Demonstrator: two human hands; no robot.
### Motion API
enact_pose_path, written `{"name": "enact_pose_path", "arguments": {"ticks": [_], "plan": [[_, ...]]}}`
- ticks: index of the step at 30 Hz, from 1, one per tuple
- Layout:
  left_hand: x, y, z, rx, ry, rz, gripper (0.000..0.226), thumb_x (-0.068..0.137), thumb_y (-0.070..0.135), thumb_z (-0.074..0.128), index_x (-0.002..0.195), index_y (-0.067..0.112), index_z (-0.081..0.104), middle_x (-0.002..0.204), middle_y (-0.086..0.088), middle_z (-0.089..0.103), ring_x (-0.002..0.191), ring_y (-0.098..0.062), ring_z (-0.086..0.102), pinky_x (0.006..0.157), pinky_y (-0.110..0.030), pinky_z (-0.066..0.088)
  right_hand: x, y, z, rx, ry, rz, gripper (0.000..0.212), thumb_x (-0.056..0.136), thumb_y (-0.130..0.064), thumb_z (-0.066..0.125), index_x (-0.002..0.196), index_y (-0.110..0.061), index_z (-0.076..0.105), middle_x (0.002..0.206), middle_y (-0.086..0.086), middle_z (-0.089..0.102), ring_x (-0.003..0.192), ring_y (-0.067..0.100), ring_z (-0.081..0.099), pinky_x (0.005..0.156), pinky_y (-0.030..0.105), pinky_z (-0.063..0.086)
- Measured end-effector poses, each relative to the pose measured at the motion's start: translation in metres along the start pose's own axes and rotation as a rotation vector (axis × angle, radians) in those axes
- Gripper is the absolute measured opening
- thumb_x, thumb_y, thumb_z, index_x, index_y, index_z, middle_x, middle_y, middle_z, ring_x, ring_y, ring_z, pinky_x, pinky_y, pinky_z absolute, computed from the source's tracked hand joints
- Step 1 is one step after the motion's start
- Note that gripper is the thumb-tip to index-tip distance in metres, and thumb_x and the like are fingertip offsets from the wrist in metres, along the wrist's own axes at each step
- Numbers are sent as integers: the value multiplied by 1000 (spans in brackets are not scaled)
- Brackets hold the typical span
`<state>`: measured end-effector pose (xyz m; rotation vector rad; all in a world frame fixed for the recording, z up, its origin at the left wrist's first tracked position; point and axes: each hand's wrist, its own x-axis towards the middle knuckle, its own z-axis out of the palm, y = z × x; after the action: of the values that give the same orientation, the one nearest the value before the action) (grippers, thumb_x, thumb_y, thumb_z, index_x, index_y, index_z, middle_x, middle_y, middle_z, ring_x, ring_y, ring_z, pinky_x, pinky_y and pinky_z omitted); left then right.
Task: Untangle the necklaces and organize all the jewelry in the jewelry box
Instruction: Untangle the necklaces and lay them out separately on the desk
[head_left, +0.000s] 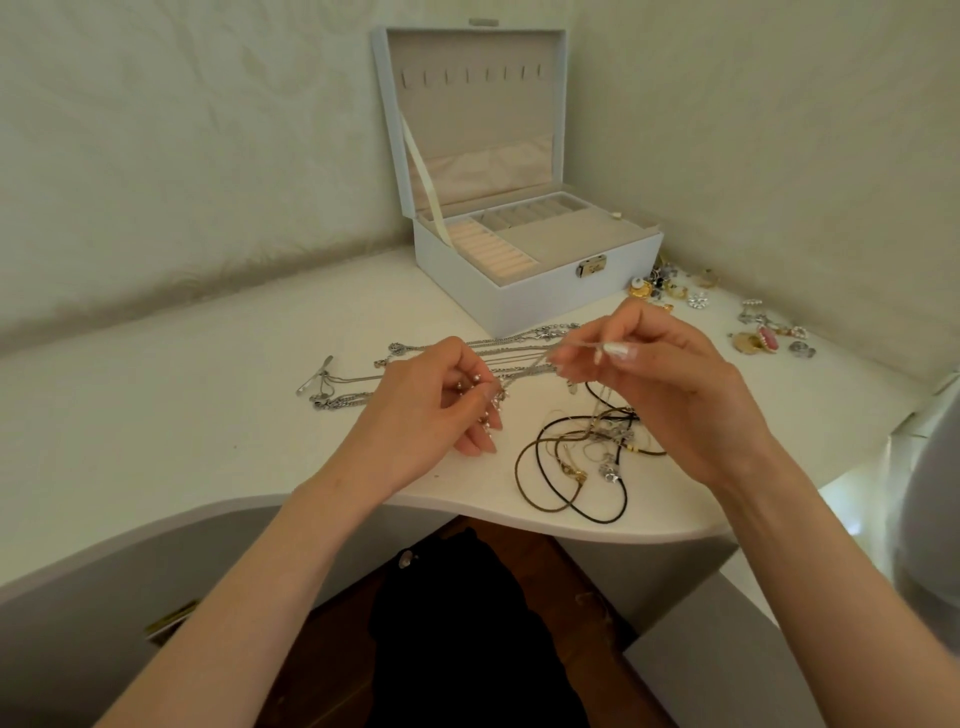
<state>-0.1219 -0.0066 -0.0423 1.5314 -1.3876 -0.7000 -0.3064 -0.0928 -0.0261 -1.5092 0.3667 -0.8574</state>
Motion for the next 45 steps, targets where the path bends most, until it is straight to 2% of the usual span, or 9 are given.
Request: {"name": "enact_pose_path", "arguments": {"ticks": [4,13,18,22,28,32,35,39,45], "plan": [[1,2,2,-28,-47,-19,3,92,6,54,89,6,55,71,-5,72,51,-24,67,47,-28,53,3,3,6,-242,-32,44,6,83,-12,61,82,-7,58,94,8,74,81,19,66,78,27,51],[3,0,6,-221,-204,-128,22,95,6,49,116,5,56,74,-6,71,56,-23,68,48,-24,52,16,5,16,-221,-123,67,5,84,-15,55,82,-12,59,101,14,71,92,21,65,81,27,49],[3,0,8,-269,-227,-171,13,96,6,48,103,5,58,73,-5,71,57,-21,68,49,-23,54,18,2,19,-100,-229,18,3,80,-14,55,79,-10,54,102,9,70,99,20,63,82,25,47],[2,-1,7,-267,-226,-175,11,94,8,50,96,1,58,73,-5,71,55,-20,67,49,-24,54,19,-8,11,124,-179,-52,7,79,-12,51,76,-11,57,95,10,70,98,26,63,84,33,47],[1,0,-5,-194,-122,-81,4,91,6,56,92,8,59,83,-7,74,54,-20,66,46,-23,50,14,-9,-10,35,-33,-92,16,79,-18,55,65,-22,61,78,3,62,77,22,57,74,30,46],[0,4,-11,-151,-49,-16,4,90,5,58,91,9,59,84,-2,74,46,-15,59,42,-21,46,7,-2,-12,-478,3,20,28,81,-36,61,60,-17,59,67,3,61,68,19,53,73,27,45],[2,8,-11,-109,5,35,4,88,7,61,89,10,61,80,3,73,43,-12,54,41,-20,42,8,5,0,-731,39,75,25,80,-37,70,73,-14,63,72,-4,65,68,13,56,70,31,46],[3,15,-9,-91,74,117,8,84,10,65,83,18,63,65,12,63,45,-8,50,44,-16,37,17,12,24,-698,-46,48,22,73,-35,77,89,-24,67,85,-12,69,83,3,61,72,18,45],[2,15,-19,-181,270,117,6,88,10,61,84,14,61,57,5,60,47,-1,49,48,-10,37,27,6,29,-373,-31,88,9,85,-15,66,80,-9,64,77,6,72,80,21,67,78,24,51]]}}
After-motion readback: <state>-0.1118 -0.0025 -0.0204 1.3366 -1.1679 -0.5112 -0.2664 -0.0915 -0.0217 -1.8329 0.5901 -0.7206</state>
